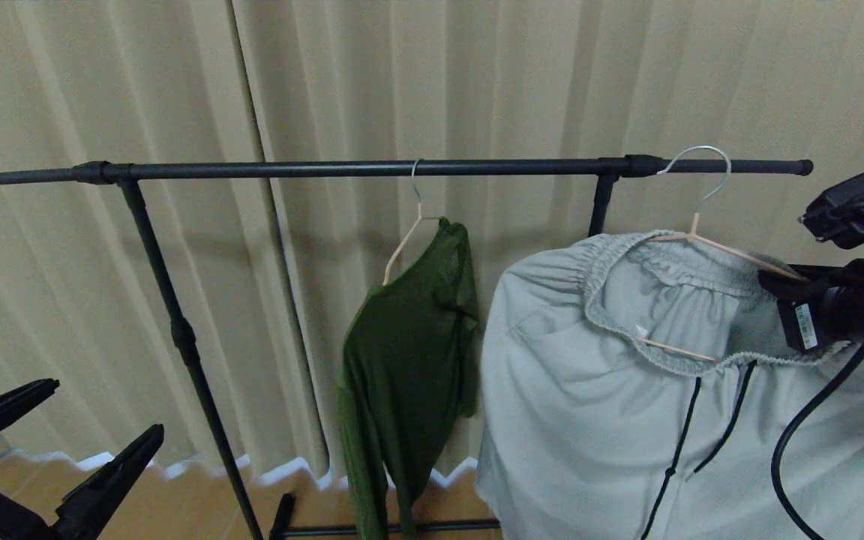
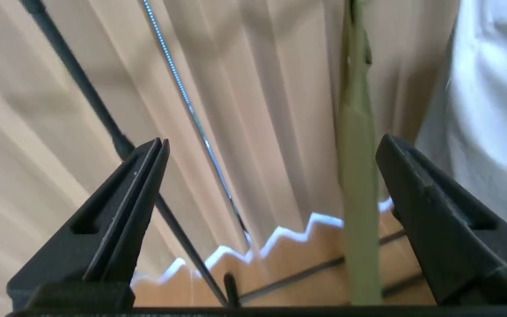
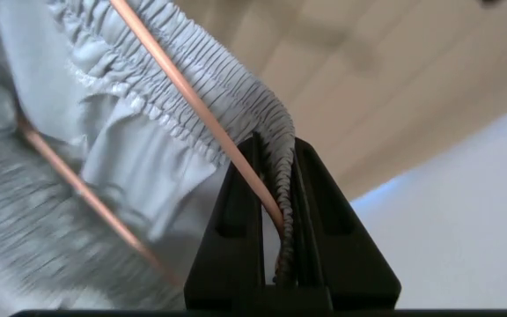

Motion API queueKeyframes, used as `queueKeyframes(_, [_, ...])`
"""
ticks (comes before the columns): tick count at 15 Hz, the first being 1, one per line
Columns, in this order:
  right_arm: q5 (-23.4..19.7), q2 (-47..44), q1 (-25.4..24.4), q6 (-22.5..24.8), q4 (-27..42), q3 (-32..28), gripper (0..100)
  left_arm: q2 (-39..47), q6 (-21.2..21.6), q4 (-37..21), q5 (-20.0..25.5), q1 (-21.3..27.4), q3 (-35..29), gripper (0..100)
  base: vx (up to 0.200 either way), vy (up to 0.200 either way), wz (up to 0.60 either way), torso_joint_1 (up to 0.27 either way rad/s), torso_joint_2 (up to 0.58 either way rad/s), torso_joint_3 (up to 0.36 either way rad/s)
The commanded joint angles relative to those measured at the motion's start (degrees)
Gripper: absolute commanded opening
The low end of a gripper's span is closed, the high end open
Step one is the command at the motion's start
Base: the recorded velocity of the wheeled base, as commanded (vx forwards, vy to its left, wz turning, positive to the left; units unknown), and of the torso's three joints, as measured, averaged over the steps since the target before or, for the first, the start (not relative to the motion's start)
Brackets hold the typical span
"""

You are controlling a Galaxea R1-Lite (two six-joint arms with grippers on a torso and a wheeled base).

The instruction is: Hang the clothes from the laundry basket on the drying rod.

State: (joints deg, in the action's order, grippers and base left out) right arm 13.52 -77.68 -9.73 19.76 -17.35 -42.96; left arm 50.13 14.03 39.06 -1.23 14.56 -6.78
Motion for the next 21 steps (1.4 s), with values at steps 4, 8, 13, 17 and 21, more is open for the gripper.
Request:
queueKeyframes(4, [0.0, -5.2, -3.3, -2.7, 0.0, -2.7, 0, 0.0, 0.2, 0.1, -0.1, 0.1, 0.4, 100, 0.150, 0.000, 0.00, -0.001, 0.00, 0.002])
queueKeyframes(8, [0.6, -9.6, -4.5, -3.3, -0.1, -6.6, 0, -0.1, 0.3, 0.1, 0.0, 0.1, 0.7, 100, 0.000, 0.000, 0.00, 0.000, 0.00, 0.000])
queueKeyframes(13, [6.5, -17.4, -5.6, -3.1, 0.3, -16.1, 0, 0.2, 0.3, 0.1, 0.0, 0.1, 1.0, 100, 0.000, 0.000, 0.00, 0.000, 0.00, 0.000])
queueKeyframes(17, [12.2, -22.2, -7.1, -3.1, 5.9, -22.8, 0, 0.2, 0.3, 0.1, 0.0, 0.1, 1.2, 100, 0.000, 0.000, 0.00, 0.000, 0.00, 0.000])
queueKeyframes(21, [12.8, -22.5, -10.7, -3.1, 7.3, -22.6, 0, 0.2, 0.3, 0.1, 0.0, 0.1, 1.2, 100, 0.000, 0.000, 0.00, 0.000, 0.00, 0.000])
